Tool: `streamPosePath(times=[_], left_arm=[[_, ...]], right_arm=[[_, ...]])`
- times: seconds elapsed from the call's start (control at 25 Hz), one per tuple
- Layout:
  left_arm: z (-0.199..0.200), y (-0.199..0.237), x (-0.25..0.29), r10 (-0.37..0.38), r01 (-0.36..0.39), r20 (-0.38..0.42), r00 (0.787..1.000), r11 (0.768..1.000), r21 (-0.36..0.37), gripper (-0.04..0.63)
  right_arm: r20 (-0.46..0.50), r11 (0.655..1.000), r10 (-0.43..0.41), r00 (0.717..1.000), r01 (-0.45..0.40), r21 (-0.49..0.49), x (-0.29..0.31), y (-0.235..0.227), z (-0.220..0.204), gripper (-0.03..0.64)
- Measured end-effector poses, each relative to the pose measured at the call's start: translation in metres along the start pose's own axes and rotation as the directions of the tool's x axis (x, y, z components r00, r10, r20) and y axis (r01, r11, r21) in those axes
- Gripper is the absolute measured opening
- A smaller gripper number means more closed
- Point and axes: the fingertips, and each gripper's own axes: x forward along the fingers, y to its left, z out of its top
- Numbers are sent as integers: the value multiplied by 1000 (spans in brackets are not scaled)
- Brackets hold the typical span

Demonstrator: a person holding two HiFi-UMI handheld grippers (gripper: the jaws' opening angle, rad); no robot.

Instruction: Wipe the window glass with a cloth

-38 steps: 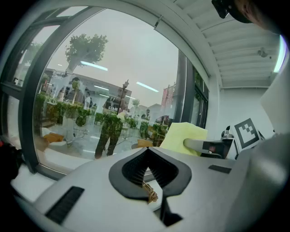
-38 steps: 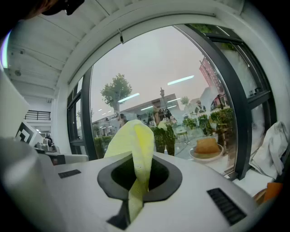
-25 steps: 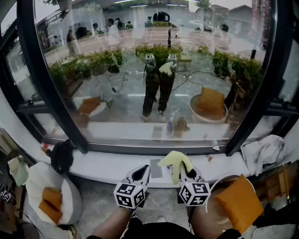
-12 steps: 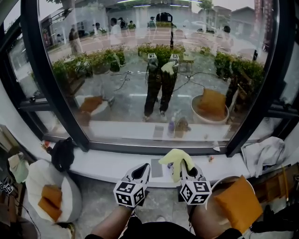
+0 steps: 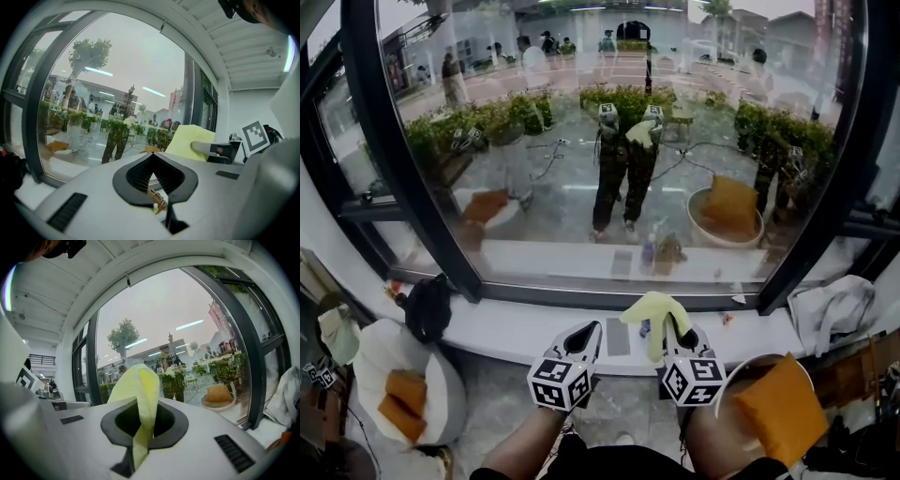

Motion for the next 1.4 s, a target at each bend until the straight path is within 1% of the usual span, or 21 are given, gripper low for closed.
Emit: streamPosePath(times=[0.56, 0.88, 1.04, 1.4], left_arm=[[19, 39, 24, 0, 0, 9, 1000, 1000, -6, 6], [34, 76, 28, -14, 14, 9, 1000, 1000, -2, 6], [45, 99, 31, -28, 28, 10, 1000, 1000, 2, 6], [69, 140, 47, -72, 72, 27, 997, 997, 18, 6]], right_arm=[[13, 1000, -27, 1000, 27, 10, 48, 1, 13, 32], [26, 998, -55, 998, 55, 12, 79, 18, 21, 32], [40, 997, -70, 997, 69, 19, 99, 33, 31, 32], [80, 995, -101, 992, 102, -3, 144, 58, 57, 32]])
